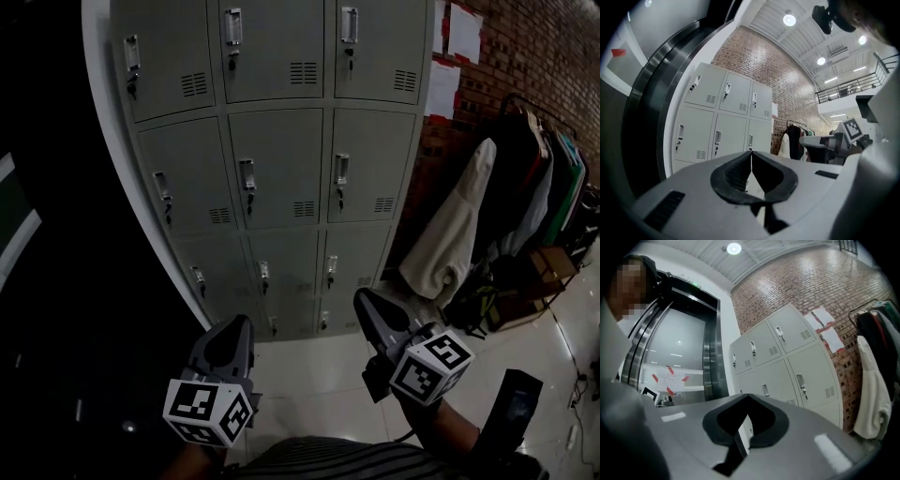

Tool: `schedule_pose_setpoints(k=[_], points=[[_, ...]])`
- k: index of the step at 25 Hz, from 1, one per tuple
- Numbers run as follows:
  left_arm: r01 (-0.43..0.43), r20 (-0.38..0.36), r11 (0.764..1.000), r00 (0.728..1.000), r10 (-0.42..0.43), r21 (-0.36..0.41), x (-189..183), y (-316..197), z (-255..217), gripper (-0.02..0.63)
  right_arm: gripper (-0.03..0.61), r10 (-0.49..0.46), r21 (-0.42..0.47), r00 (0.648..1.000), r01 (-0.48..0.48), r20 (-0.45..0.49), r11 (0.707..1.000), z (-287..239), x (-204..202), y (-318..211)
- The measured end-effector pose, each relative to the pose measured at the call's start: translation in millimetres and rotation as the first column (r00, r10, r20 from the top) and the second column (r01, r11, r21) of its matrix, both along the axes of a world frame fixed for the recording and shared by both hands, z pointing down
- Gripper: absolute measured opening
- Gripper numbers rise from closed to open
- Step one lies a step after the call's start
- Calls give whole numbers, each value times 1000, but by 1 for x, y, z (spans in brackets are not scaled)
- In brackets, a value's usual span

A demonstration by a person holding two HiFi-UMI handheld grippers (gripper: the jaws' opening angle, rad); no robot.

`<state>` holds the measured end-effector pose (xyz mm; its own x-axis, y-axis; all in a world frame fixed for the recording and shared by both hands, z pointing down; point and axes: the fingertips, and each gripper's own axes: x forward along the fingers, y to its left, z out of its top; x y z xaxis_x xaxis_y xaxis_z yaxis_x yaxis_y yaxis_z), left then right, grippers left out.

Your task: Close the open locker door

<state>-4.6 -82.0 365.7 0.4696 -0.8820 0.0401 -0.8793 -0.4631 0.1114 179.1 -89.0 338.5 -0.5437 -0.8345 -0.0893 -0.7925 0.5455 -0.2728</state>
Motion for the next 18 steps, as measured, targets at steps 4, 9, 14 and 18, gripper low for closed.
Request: schedule_pose_setpoints(k=[4,9,14,18], points=[[6,34,1000,999,-6,0,-14,11,15,8,0,26,-45,1000,-26,1,999,22,-21,13],[15,32,1000,999,-14,-24,-36,16,28,6,0,34,-73,998,-38,-45,997,39,-47,19],[9,21,999,1000,-8,-43,-44,15,38,6,0,39,-61,995,-45,-92,997,44,-63,24],[-23,21,999,999,24,-43,-39,14,40,6,0,53,-62,992,-60,-112,996,47,-65,24]])
